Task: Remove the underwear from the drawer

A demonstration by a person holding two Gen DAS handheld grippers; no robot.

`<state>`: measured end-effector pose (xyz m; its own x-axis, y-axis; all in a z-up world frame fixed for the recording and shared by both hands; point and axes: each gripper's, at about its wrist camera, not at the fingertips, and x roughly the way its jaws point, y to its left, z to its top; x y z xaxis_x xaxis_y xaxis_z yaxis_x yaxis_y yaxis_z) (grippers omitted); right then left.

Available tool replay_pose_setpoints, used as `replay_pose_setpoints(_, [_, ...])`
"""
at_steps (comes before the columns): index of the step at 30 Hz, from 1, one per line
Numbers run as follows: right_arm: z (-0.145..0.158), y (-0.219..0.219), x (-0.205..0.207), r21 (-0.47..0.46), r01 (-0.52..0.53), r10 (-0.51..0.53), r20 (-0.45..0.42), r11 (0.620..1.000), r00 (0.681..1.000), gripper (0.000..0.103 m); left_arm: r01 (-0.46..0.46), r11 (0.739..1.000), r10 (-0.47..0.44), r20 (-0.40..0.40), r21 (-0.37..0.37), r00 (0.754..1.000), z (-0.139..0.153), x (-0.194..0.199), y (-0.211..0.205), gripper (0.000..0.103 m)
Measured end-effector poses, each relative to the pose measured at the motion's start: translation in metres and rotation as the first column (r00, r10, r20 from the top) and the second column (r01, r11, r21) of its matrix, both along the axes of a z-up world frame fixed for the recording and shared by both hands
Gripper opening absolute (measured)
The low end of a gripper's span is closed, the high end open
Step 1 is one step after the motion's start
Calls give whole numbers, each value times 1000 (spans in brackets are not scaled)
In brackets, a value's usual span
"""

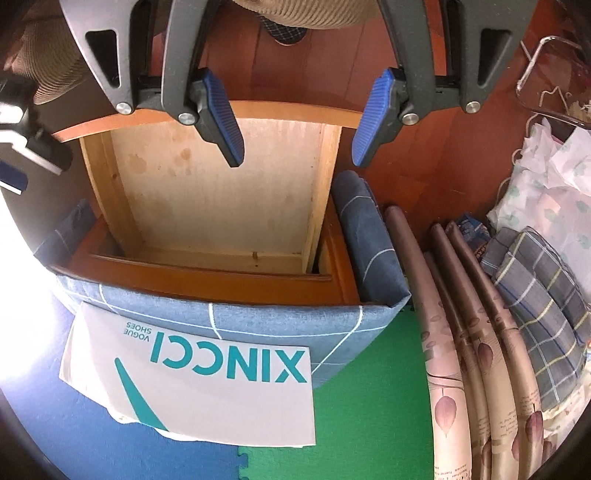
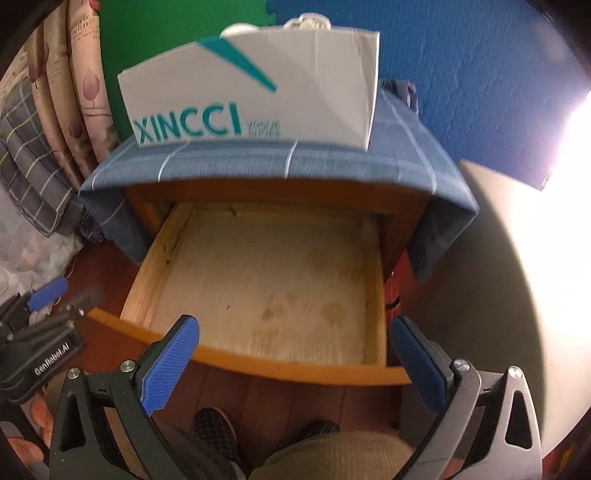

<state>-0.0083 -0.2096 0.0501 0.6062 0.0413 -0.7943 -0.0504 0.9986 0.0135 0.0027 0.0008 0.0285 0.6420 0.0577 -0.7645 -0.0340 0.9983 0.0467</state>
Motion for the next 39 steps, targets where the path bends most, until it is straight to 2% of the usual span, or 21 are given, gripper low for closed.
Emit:
replay_pose_setpoints(3, [-11,8,-4,-5,-18,18,-22,1000,1000,102,-4,1000,4,-7,2,1000,-1,-1,-1,63])
replay_pose_setpoints(9, [-22,15,-9,11,-52,52,-55,999,997,102,-8,998,8,-5,-58,1000,-1,-1,7,63])
replay_pose_setpoints(24, [-33,20,-5,-18,-58,57,-73,998,996,102,18,1000,-18,-28,-20,999,-8,1,-5,63])
replay_pose_setpoints(39, [-35,16,-4,2,-46,46,-90,999,995,102,29,1000,-30,-53,-6,998,-13,2,-11,63])
